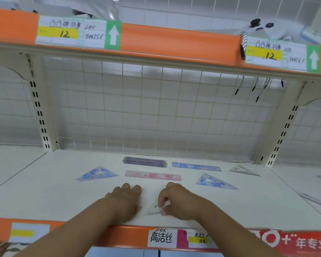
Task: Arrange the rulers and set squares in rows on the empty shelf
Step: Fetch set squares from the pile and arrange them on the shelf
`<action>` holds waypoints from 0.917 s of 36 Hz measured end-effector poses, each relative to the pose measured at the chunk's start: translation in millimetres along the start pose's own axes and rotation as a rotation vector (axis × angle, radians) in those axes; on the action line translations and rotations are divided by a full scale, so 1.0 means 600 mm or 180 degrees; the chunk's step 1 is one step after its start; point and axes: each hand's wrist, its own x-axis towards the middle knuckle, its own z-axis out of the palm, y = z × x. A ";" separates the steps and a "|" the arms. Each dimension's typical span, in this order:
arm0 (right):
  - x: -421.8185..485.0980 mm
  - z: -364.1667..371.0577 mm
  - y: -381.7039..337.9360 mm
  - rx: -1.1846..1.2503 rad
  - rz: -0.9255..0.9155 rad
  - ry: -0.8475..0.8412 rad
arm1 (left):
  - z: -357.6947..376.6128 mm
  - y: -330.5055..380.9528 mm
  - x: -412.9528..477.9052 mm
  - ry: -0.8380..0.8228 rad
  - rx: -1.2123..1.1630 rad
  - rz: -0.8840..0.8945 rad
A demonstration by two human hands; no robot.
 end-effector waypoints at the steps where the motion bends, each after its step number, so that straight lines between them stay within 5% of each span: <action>1: 0.002 0.002 0.002 0.0013 0.0052 0.0016 | 0.000 -0.001 0.000 -0.0004 -0.0006 0.0017; 33: -0.040 -0.003 -0.023 -0.0052 0.0702 0.0481 | -0.020 -0.015 0.002 -0.0153 -0.0097 0.0684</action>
